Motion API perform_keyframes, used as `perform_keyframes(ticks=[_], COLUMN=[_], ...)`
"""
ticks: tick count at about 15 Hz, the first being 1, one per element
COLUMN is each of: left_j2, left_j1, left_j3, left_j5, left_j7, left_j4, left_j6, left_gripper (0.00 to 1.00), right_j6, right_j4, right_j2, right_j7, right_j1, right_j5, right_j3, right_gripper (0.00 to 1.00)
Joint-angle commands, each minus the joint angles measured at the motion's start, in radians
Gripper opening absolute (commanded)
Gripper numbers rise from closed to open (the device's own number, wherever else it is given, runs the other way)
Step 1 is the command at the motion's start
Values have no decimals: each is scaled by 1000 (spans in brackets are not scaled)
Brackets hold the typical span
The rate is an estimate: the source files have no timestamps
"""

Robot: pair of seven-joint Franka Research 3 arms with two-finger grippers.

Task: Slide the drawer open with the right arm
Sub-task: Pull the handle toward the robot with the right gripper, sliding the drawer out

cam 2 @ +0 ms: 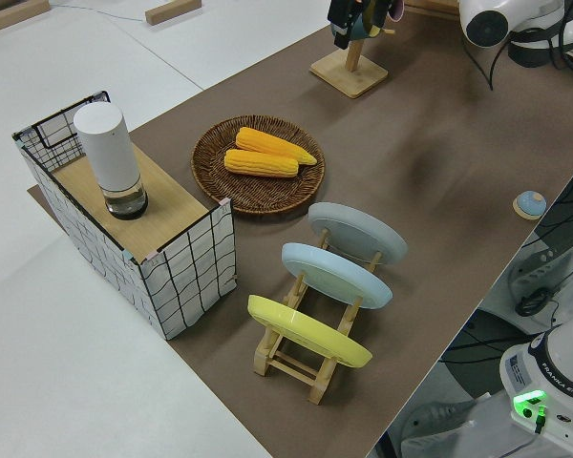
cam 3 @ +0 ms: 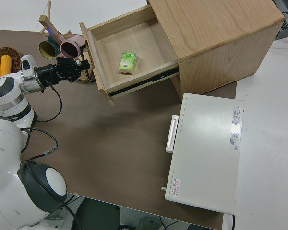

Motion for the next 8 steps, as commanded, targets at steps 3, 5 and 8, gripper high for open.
perform_keyframes(ticks=[3,5,8], left_j2=[12,12,12], left_j1=[-17,-17,-17], left_j3=[16,16,16], left_j5=[14,15,14], left_j7=[6,6,6], left_j4=[20,20,20], left_j6=[1,1,1], left_gripper=[995,995,995], right_j6=[-10,-10,-10], right_j4=[57,57,59], right_j2=[20,20,20], right_j7=[-24,-23,-17], right_j1=[15,15,16], right_j5=[-44,-43,-38], right_j3=[-2,-2,-2], right_gripper=[722,983,983])
